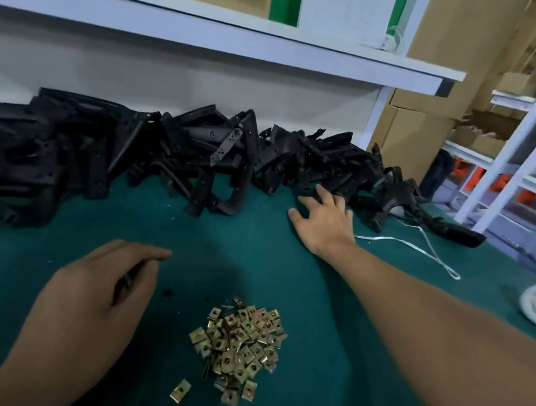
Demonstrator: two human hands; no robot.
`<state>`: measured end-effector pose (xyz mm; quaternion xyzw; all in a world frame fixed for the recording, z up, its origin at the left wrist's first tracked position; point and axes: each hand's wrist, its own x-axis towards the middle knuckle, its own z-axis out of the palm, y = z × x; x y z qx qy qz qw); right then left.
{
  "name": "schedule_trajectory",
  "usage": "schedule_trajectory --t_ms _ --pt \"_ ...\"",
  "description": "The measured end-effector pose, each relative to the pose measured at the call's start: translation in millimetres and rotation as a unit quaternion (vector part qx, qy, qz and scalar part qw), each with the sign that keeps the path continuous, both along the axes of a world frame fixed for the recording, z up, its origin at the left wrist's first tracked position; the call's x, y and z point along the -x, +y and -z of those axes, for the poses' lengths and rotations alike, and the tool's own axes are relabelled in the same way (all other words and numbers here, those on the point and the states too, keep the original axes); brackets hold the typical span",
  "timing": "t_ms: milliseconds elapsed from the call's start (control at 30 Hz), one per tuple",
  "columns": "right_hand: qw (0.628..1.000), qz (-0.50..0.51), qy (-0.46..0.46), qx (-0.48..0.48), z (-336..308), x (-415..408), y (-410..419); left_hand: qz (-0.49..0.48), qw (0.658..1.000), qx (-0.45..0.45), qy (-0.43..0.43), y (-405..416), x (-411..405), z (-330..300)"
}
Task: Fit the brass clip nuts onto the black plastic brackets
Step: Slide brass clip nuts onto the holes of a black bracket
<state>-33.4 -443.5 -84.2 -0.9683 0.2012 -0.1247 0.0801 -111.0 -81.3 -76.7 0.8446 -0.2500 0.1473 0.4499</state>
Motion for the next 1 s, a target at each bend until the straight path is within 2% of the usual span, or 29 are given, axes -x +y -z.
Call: schedule_trajectory --t_ms 67,167,233,333,367,433,500,533,667,767,800,867,933,1000 --pt "1.0 0.0 0.016 0.005 1 -5 -1 0.007 1.0 0.002 0.002 1 1 -1" --pt "0.998 -0.043 -0.034 0.02 -4 8 7 0.004 1.0 -0.002 0.011 2 3 -5" --pt "0.988 -0.105 -0.103 0.039 -8 29 22 0.001 1.0 -0.005 0.014 2 4 -5" --pt "0.949 -0.142 -0.277 0.04 -6 66 47 -0.021 1.0 -0.023 0.003 1 4 -4" --pt "0.934 -0.135 -0.331 0.003 -5 78 57 -0.03 0.999 -0.03 -0.002 1 4 -3" --pt "0.902 -0.123 -0.377 -0.17 -5 99 77 -0.038 0.998 -0.045 -0.01 2 2 -1" --pt "0.835 -0.164 -0.375 -0.368 -7 110 95 -0.031 0.996 -0.074 -0.028 2 1 -2" --pt "0.8 -0.197 -0.37 -0.428 -9 113 104 -0.024 0.994 -0.093 -0.045 2 1 -3" --pt "0.689 -0.275 -0.343 -0.577 -24 114 128 0.002 0.976 -0.185 -0.115 -2 2 -8" --pt "0.638 -0.344 -0.277 -0.631 -21 115 139 -0.025 0.943 -0.263 -0.205 -4 -1 -14" --pt "0.64 -0.361 -0.256 -0.628 -19 116 140 -0.027 0.933 -0.27 -0.235 -4 -1 -14" --pt "0.677 -0.372 -0.231 -0.592 -14 116 141 -0.021 0.933 -0.24 -0.267 -5 0 -12" --pt "0.751 -0.374 -0.225 -0.495 -12 114 135 -0.043 0.941 -0.224 -0.248 -4 0 -10" --pt "0.834 -0.381 -0.197 -0.347 -12 113 125 -0.076 0.947 -0.237 -0.202 -2 -2 -10"
